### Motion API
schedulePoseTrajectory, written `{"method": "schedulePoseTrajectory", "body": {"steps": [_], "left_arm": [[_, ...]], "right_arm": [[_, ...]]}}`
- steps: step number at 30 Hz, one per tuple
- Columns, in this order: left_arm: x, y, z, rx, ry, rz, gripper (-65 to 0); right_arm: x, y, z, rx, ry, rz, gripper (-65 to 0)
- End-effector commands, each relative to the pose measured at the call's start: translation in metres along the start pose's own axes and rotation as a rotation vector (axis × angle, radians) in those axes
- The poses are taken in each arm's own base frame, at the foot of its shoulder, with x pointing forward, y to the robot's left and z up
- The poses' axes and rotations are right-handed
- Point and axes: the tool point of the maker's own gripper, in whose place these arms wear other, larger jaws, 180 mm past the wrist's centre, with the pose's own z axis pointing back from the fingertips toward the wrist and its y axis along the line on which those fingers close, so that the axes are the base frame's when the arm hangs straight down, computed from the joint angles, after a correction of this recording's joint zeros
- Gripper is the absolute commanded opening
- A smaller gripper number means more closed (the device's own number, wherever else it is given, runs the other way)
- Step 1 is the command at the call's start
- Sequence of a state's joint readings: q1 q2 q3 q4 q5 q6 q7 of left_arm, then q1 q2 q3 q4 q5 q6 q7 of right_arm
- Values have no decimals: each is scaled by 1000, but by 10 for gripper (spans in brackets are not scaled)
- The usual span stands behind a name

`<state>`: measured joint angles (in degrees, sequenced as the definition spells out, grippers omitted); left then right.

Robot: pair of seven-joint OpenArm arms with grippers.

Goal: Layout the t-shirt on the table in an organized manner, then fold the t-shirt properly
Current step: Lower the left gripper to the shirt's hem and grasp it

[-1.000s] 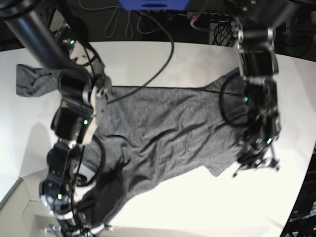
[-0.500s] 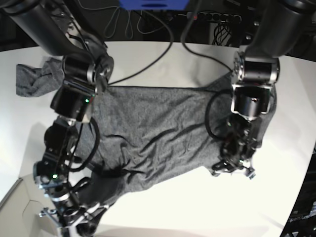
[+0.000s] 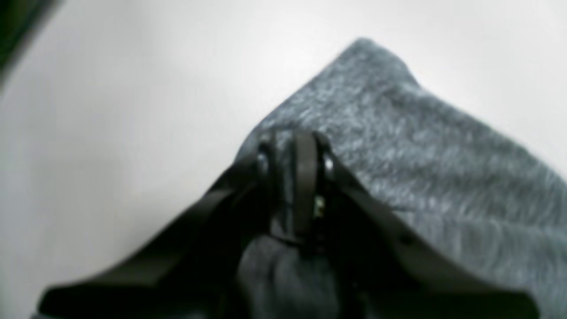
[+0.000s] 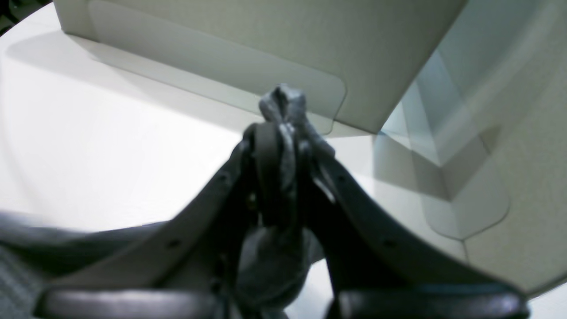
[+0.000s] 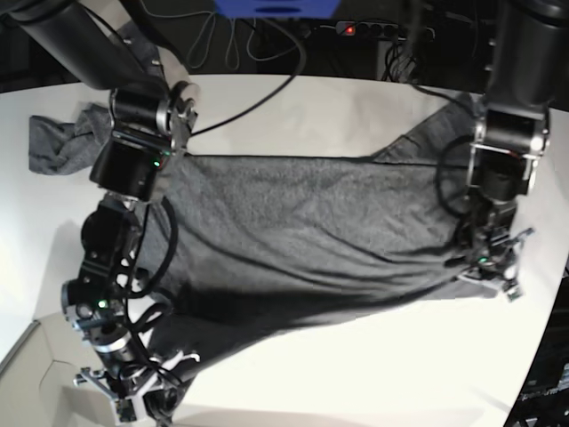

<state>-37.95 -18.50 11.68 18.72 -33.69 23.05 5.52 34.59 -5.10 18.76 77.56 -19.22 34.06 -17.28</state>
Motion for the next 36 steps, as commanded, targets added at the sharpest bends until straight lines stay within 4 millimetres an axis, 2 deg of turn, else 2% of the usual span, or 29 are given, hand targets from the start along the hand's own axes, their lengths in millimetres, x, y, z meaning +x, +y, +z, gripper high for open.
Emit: {"method": "schedulePoseTrajectory", "body": {"steps": [1,3,5,9,13,17,20,23,25,29,32,36], "left_arm": [[16,-8,1,-13,-12,24,-578],[27,-2,1,-9,-34,40,-578],[25,5,1,-5,-33,87,-578],[38,13,4,-11,-62,206,-578],[48,11,8,-29,-92,227,-578],[49,11,8,-26,-93,232,-578],[52,15,7,-22,-99,236,-578],[56,20,7,-16,-106,239,-578],[56,21,7,-15,-107,238,-578],[54,22,7,-13,-104,236,-578],[53,21,7,-12,-103,237,-578],[50,23,6,-9,-99,233,-578]], "right_arm": [[32,-6,-2,-10,-93,3,-650],[32,-7,-1,-11,-92,4,-650],[31,-7,-2,-12,-91,3,-650],[31,-10,-1,-14,-89,12,-650],[29,-11,-1,-15,-86,13,-650],[4,2,-14,33,-17,-16,-650],[1,16,-34,108,24,35,-650],[22,27,-50,152,10,62,-650],[50,28,-59,162,-30,74,-650],[96,62,-77,240,-119,63,-650],[110,89,-83,298,-133,88,-650],[111,139,-81,403,-125,182,-650]]}}
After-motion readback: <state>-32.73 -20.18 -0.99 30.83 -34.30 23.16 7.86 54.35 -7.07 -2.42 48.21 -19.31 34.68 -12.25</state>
